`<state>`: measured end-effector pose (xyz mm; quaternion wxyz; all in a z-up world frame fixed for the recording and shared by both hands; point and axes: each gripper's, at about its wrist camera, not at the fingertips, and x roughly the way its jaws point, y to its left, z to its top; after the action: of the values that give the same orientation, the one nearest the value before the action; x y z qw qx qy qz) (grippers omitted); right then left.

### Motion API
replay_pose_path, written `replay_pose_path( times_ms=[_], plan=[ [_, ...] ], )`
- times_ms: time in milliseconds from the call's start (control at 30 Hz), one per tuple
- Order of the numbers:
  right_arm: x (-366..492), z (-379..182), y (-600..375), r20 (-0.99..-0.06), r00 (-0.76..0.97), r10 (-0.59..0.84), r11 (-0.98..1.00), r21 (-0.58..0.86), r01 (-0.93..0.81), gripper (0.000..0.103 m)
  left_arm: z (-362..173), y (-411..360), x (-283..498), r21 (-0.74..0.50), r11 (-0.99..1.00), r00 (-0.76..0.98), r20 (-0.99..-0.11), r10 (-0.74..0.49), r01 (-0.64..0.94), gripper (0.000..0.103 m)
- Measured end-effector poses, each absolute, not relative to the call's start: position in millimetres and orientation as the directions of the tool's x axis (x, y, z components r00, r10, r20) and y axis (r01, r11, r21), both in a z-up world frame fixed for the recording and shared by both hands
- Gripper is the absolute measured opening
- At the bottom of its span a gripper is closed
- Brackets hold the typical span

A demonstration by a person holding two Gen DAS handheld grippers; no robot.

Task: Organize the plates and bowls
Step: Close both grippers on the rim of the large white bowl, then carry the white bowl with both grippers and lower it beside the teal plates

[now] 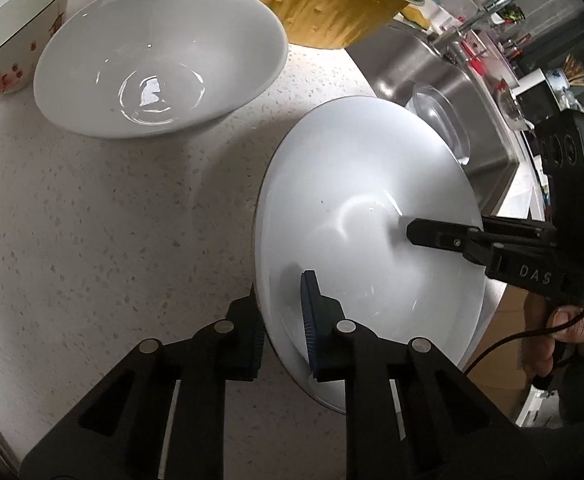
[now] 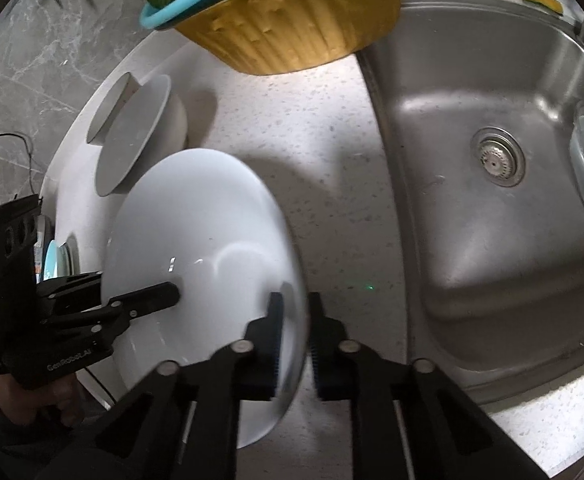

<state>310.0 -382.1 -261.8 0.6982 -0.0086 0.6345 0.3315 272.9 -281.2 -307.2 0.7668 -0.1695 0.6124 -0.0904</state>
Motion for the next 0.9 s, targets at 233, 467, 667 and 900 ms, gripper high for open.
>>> replay_pose_path(
  times_ms=[233, 467, 667, 900],
  plan=[
    [300.4, -258.3, -373.1, -0.910, 0.001, 0.414, 0.793, 0.361, -0.491, 0.010, -298.2, -265.5, 250.8, -0.356, 0.930, 0.236, -0.915, -0.327, -0.092, 0.014],
    [284.6, -246.9, -350.9, -0.900, -0.021, 0.435, 0.757, 0.378, -0.533, 0.010, -280.2, -234.2, 222.9, -0.329, 0.933, 0.264, -0.922, -0.284, -0.145, 0.014],
    [265.7, -245.0, -313.4, -0.894, -0.070, 0.442, 0.712, 0.398, -0.579, 0.010, -280.0, -192.8, 188.8, -0.314, 0.919, 0.264, -0.932, -0.250, -0.239, 0.014],
    [250.9, -250.3, -264.2, -0.887, -0.142, 0.439, 0.685, 0.433, -0.585, 0.010, -279.7, -142.0, 158.5, -0.323, 0.881, 0.276, -0.932, -0.234, -0.345, 0.014]
  ],
)
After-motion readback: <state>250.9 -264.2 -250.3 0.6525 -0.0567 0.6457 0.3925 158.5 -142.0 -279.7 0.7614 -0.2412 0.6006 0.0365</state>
